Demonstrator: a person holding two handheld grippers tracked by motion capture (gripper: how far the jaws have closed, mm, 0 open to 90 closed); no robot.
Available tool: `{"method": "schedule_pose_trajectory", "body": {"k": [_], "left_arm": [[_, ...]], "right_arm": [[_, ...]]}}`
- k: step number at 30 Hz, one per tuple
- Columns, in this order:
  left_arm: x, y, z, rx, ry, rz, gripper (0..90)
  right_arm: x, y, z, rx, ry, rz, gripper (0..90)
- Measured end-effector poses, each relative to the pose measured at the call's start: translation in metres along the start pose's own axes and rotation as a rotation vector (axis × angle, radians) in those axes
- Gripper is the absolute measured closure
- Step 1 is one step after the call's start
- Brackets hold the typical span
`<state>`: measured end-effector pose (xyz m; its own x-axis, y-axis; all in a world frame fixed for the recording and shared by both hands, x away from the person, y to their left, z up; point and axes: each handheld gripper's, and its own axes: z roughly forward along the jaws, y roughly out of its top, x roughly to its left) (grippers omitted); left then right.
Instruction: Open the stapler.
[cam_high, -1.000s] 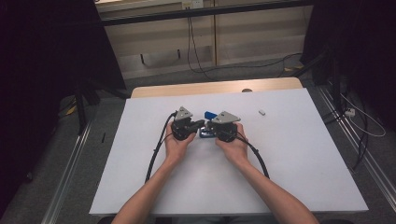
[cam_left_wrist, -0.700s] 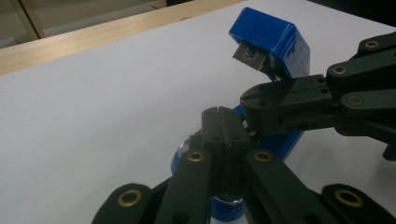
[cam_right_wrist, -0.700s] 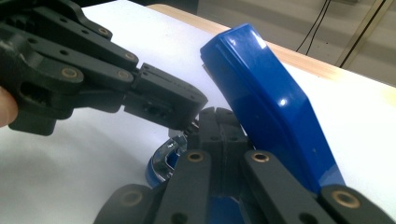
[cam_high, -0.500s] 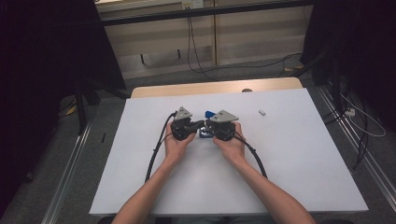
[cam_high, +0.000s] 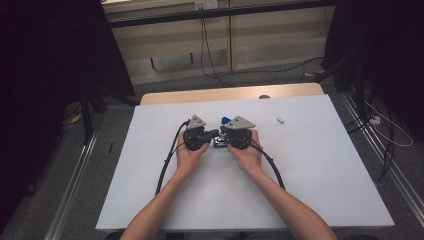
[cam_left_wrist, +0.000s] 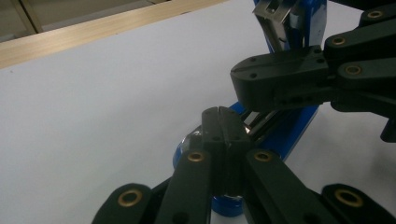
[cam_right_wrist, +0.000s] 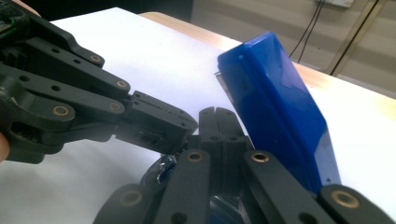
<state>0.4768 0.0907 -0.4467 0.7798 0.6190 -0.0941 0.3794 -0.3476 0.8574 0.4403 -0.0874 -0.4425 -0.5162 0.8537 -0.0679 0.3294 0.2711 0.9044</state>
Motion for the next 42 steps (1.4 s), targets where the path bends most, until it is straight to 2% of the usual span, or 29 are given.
{"method": "schedule_pose_trajectory", "body": {"k": [8, 17, 22, 29, 42], "left_arm": [[0.002, -0.002, 0.002, 0.006, -0.009, -0.002, 90.0], [0.002, -0.002, 0.001, 0.011, -0.012, -0.014, 90.0], [0.002, -0.002, 0.002, 0.008, -0.011, 0.006, 90.0], [0.002, -0.002, 0.001, 0.01, -0.01, 0.013, 90.0], [0.002, -0.003, 0.001, 0.009, -0.014, 0.007, 90.0]], "right_arm": [[-0.003, 0.002, -0.001, -0.007, -0.003, 0.016, 90.0], [-0.004, 0.002, -0.003, -0.001, -0.003, -0.003, 90.0], [-0.008, 0.004, -0.006, -0.006, -0.012, 0.0, 90.0], [-0.013, 0.005, -0.011, -0.014, -0.028, 0.011, 90.0], [-0.023, 0.005, -0.019, -0.012, -0.044, 0.012, 90.0]]}}
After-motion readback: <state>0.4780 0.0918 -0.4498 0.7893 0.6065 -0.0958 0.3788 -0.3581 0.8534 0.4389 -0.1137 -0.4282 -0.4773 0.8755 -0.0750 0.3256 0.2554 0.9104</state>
